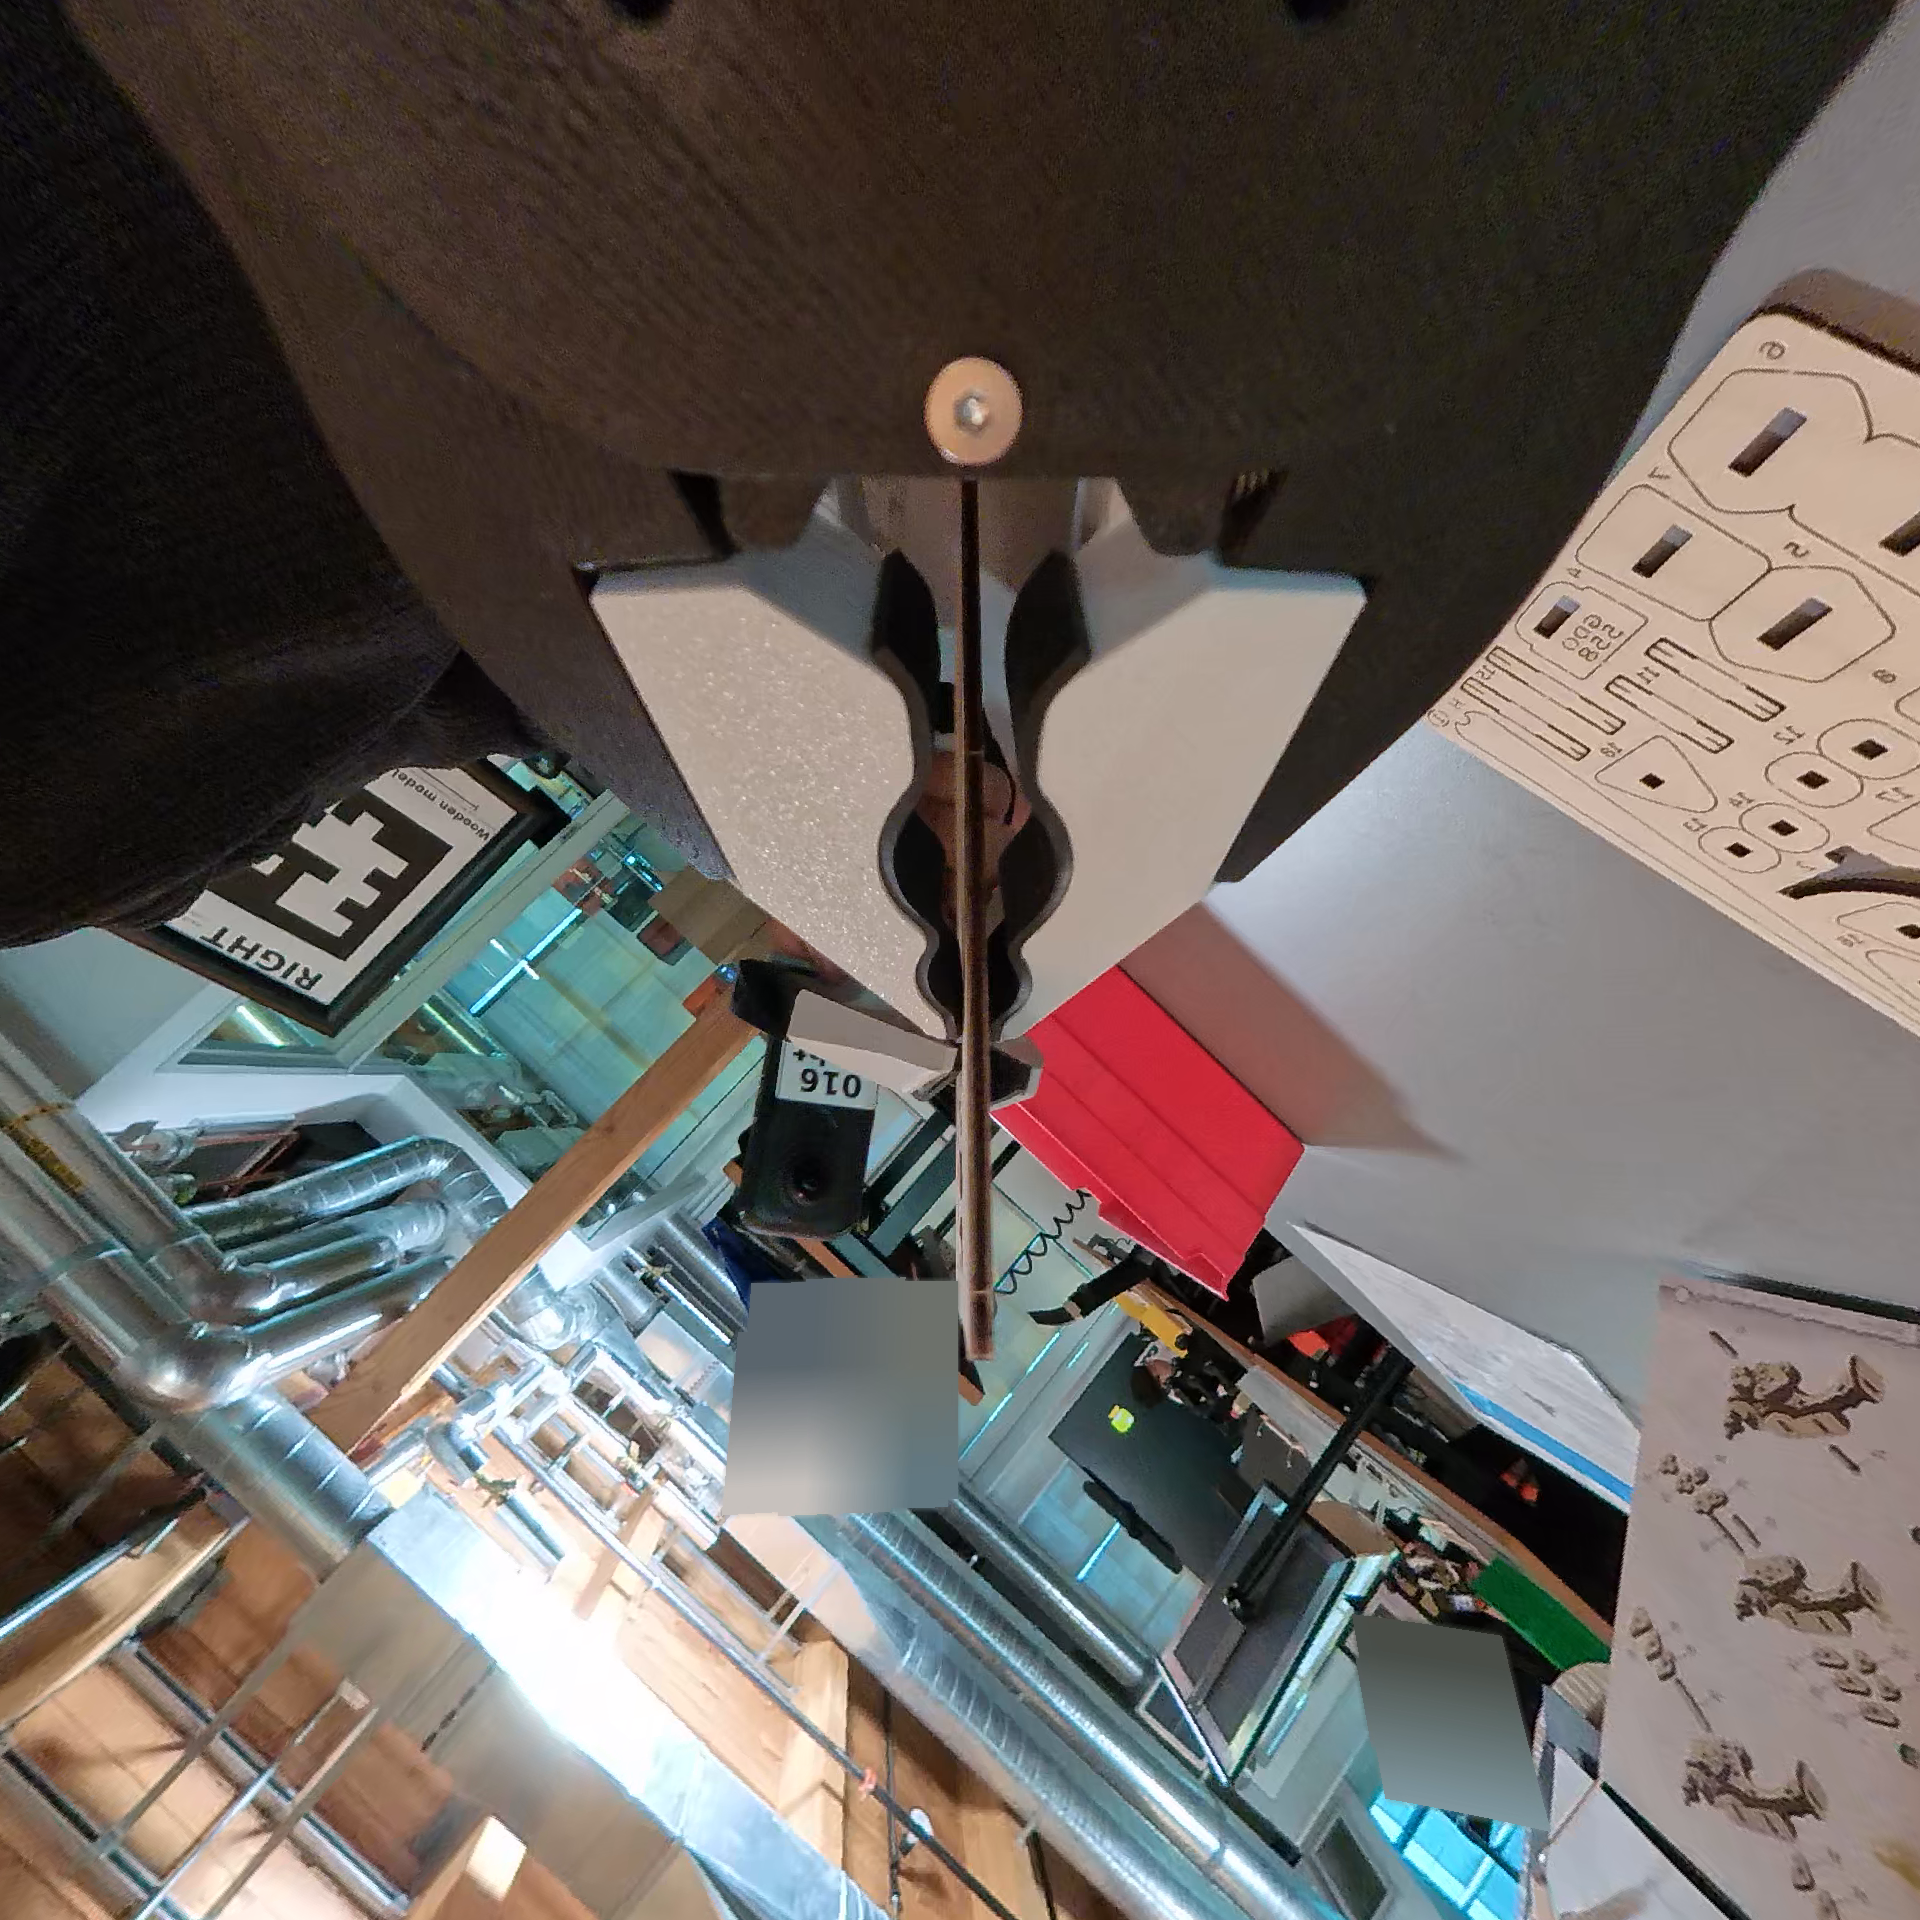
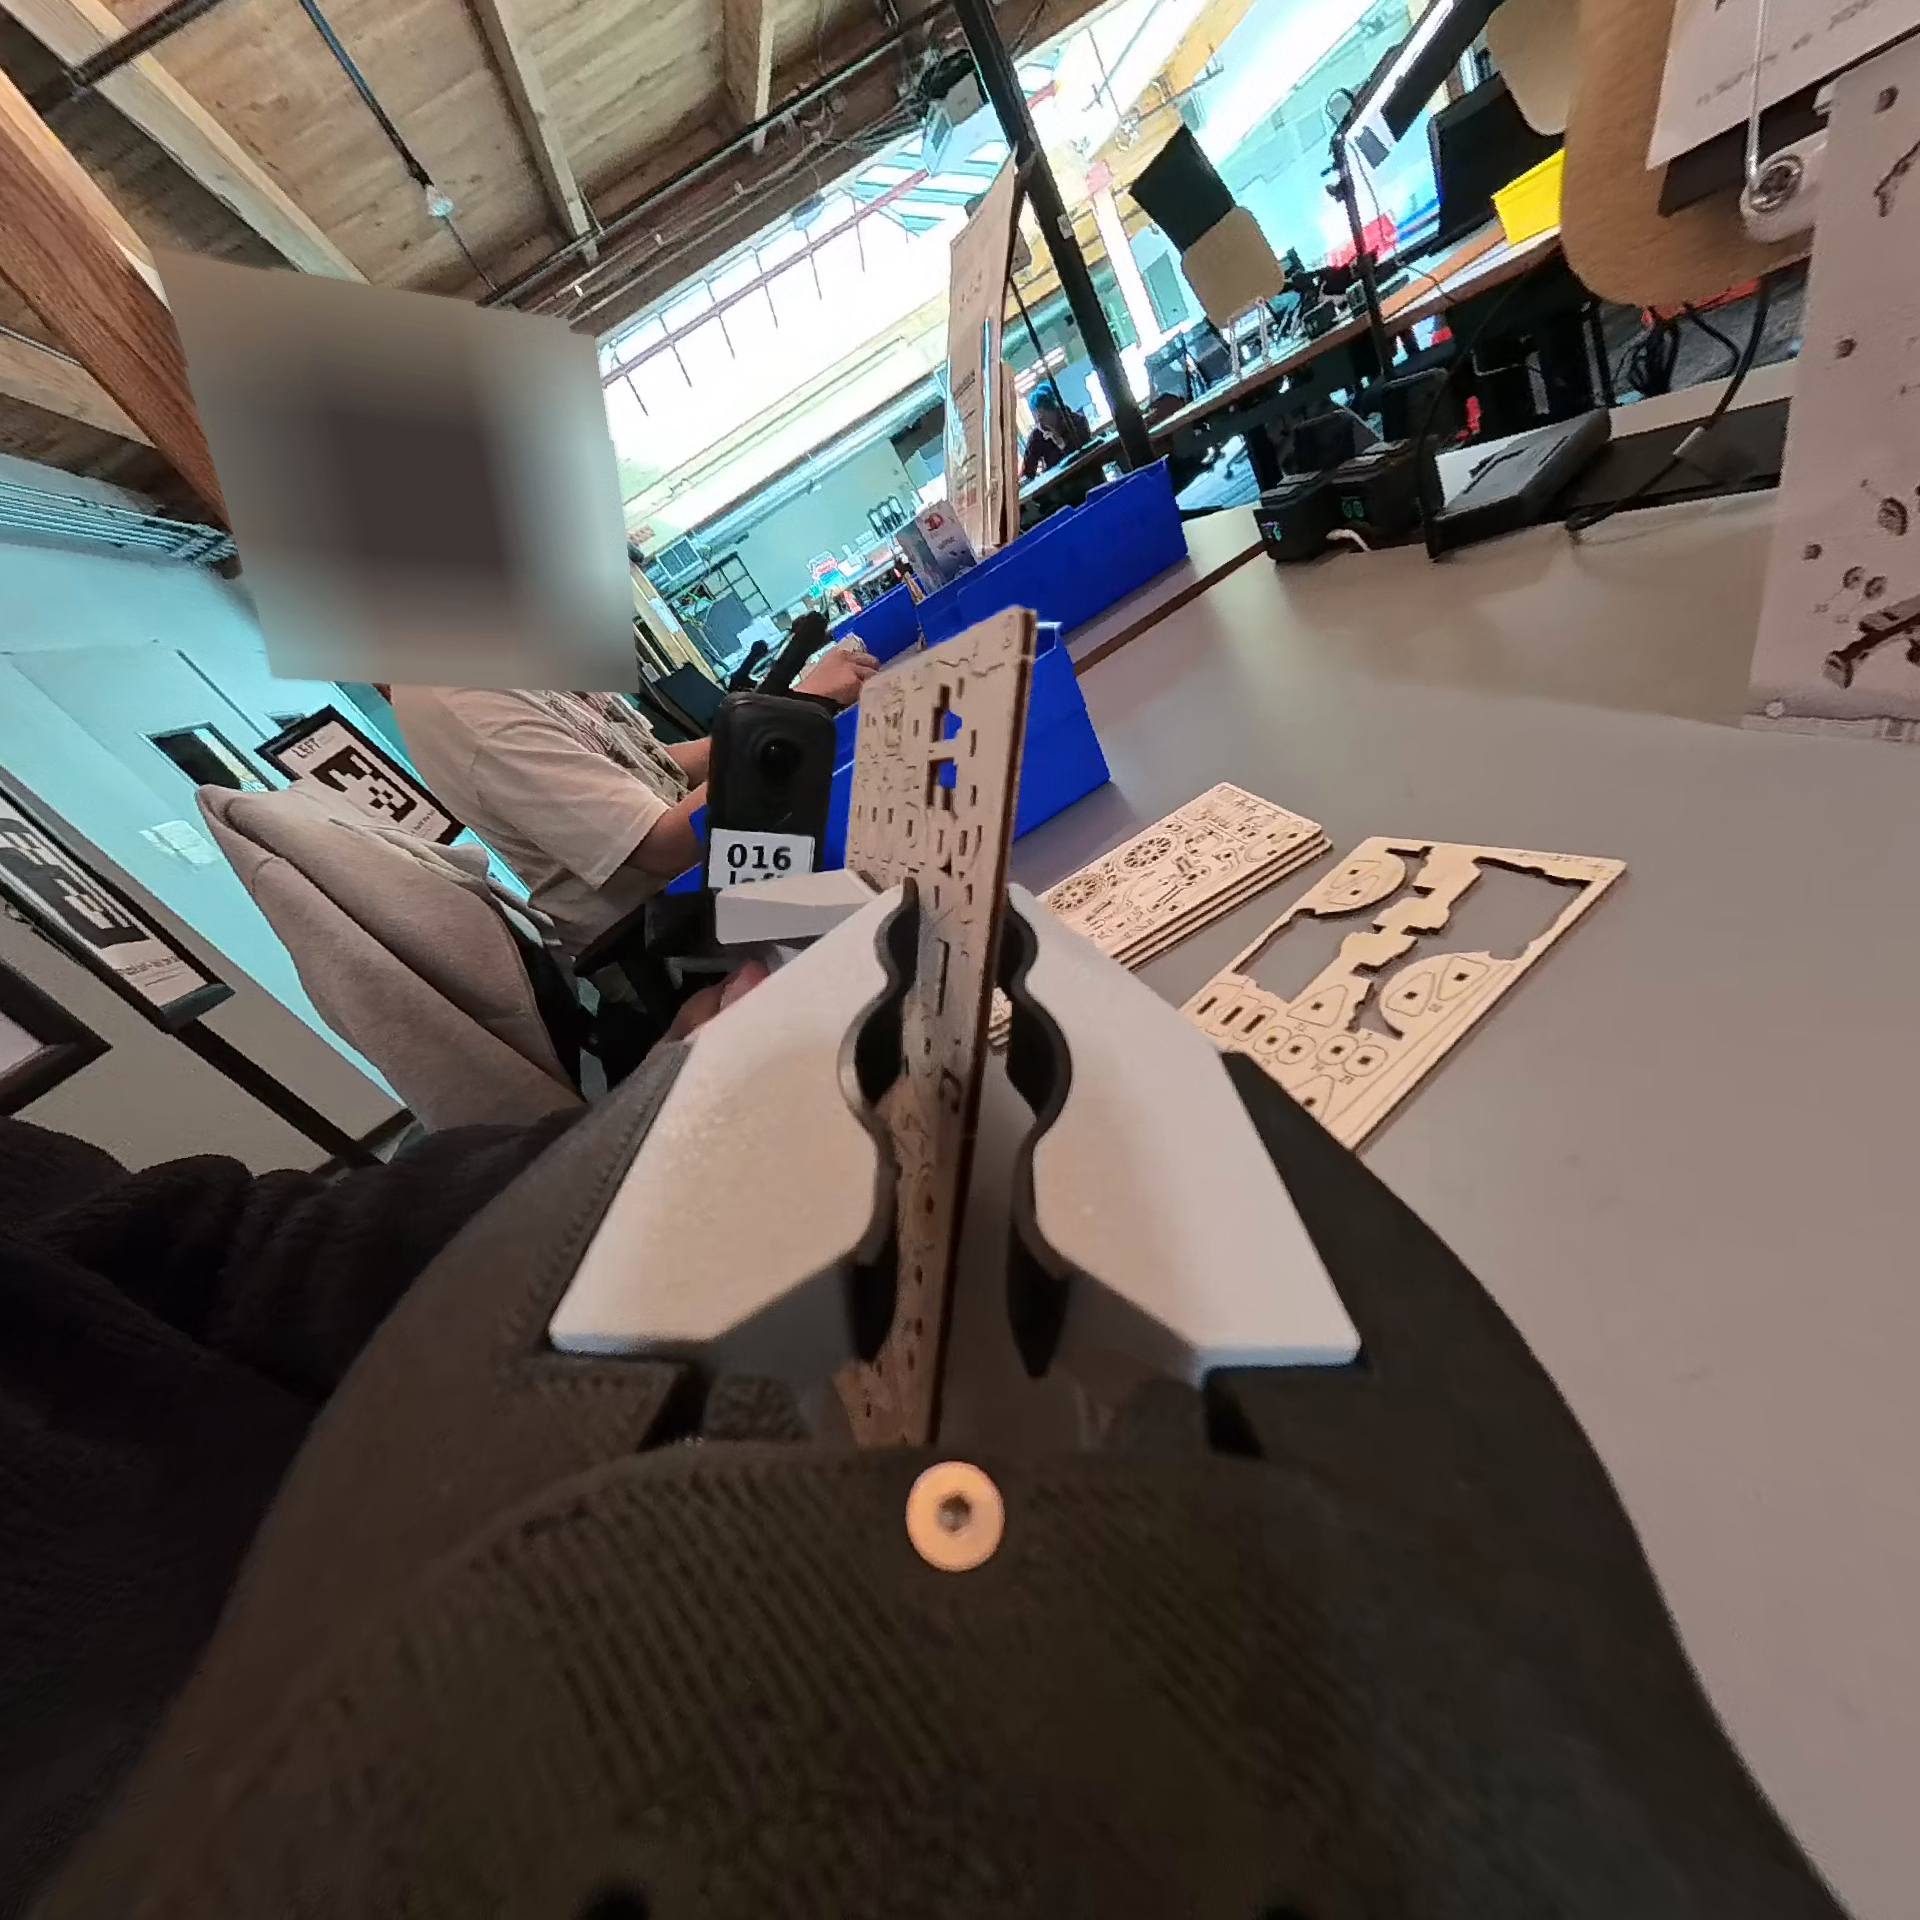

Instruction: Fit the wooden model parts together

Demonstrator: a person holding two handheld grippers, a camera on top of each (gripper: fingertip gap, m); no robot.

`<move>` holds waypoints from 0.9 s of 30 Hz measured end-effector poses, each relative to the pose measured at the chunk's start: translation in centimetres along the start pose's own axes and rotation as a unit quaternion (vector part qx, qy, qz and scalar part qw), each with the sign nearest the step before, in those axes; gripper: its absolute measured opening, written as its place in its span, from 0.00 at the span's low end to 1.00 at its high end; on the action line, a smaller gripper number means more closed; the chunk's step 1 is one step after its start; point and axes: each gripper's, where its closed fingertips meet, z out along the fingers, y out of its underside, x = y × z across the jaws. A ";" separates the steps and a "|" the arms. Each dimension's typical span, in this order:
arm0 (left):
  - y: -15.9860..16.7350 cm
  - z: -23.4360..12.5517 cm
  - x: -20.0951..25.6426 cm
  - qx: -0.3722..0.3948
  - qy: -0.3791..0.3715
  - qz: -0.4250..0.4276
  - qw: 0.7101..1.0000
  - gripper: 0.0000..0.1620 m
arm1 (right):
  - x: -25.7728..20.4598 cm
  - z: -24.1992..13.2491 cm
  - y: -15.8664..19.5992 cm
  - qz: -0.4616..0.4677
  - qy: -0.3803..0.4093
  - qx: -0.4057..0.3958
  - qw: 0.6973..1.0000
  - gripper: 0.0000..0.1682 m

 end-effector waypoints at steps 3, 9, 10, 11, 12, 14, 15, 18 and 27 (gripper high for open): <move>0.1 -0.1 -0.3 0.001 -0.002 -0.015 1.000 0.00 | 0.7 -0.4 -0.7 0.007 0.019 0.027 0.999 0.06; 0.0 -0.4 -0.4 -0.014 -0.001 -0.007 1.000 0.00 | 0.7 -0.6 -0.8 0.022 0.014 0.031 0.999 0.05; 0.1 -0.4 -0.4 -0.017 0.002 -0.008 1.000 0.00 | 0.7 -0.5 -0.7 0.031 0.010 0.028 0.999 0.04; 0.2 -0.5 -0.4 -0.022 0.005 -0.011 1.000 0.00 | 0.6 -0.5 -0.6 0.040 0.004 0.023 0.999 0.04; 0.3 -0.6 -0.4 -0.029 0.009 -0.013 0.999 0.00 | 0.4 -0.5 -0.6 0.049 -0.007 0.018 0.999 0.03; 0.3 -0.7 -0.4 -0.036 0.014 -0.013 0.999 0.00 | 0.1 -0.6 -0.5 0.071 -0.030 0.010 0.997 0.01; 0.3 -0.7 -0.5 -0.033 0.011 -0.016 0.999 0.01 | 0.0 -0.6 -0.6 0.082 -0.039 0.006 0.996 0.01; -0.1 -0.6 -0.8 -0.008 0.006 -0.034 0.999 0.03 | 0.1 -0.7 -0.3 0.083 -0.043 -0.005 0.996 0.00; -0.4 -0.9 -0.5 -0.009 0.014 -0.033 0.999 0.00 | 0.4 -0.6 0.4 0.104 -0.044 -0.014 0.994 0.02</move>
